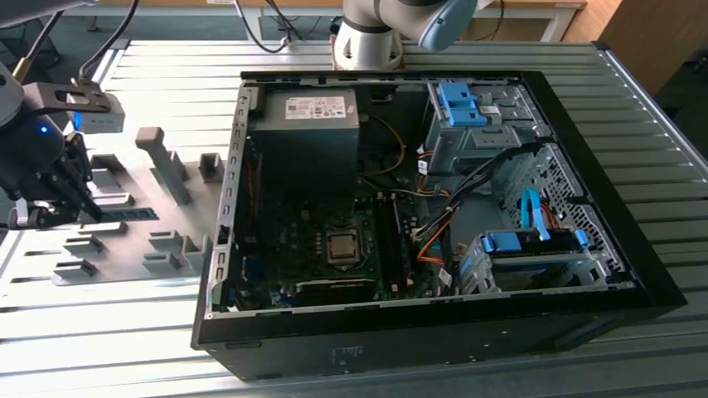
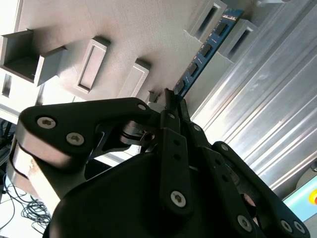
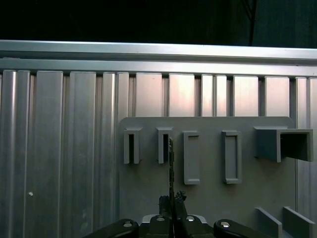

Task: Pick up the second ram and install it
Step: 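Pick up the second ram and move it above second insertion slot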

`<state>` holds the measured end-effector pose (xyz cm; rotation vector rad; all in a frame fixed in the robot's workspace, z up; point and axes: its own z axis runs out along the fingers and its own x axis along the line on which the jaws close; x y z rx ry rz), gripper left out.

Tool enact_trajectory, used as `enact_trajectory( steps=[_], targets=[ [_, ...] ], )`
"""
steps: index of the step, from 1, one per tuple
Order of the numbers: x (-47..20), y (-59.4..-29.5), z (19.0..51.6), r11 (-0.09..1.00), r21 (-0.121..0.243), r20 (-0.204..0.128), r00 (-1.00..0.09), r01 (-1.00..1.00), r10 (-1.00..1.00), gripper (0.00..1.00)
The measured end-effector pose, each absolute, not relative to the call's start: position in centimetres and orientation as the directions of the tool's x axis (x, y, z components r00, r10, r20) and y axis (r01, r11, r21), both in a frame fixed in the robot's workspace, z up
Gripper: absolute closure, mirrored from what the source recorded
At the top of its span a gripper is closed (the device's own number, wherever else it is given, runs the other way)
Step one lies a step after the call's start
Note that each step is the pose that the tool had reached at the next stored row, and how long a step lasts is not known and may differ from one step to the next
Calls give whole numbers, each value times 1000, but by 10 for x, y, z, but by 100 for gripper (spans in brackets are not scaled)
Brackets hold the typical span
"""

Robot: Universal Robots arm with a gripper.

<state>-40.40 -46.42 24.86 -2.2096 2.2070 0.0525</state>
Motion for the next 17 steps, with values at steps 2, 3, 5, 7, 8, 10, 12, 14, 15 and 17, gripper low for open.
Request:
enact_trajectory(
  steps=[2,3,5,7,8,10,12,14,15,17],
  targets=[
    [-404,-464,249,-1,11,-36,1,-1000,-999,86],
    [-404,-464,249,-1,11,-37,1,-1000,-999,86],
    [-404,-464,250,-1,11,-36,1,-1000,-999,86],
    [-404,-464,252,-1,11,-37,1,-1000,-999,86],
    [-404,-464,253,-1,11,-37,1,-1000,-999,86],
    [-404,-464,255,-1,11,-37,1,-1000,-999,86],
    [-404,-464,257,-1,11,-37,1,-1000,-999,86],
    [-404,-464,259,-1,11,-37,1,-1000,-999,86],
    [-404,-464,259,-1,11,-37,1,-1000,-999,86],
    [-404,-464,261,-1,11,-37,1,-1000,-999,86]
  ],
)
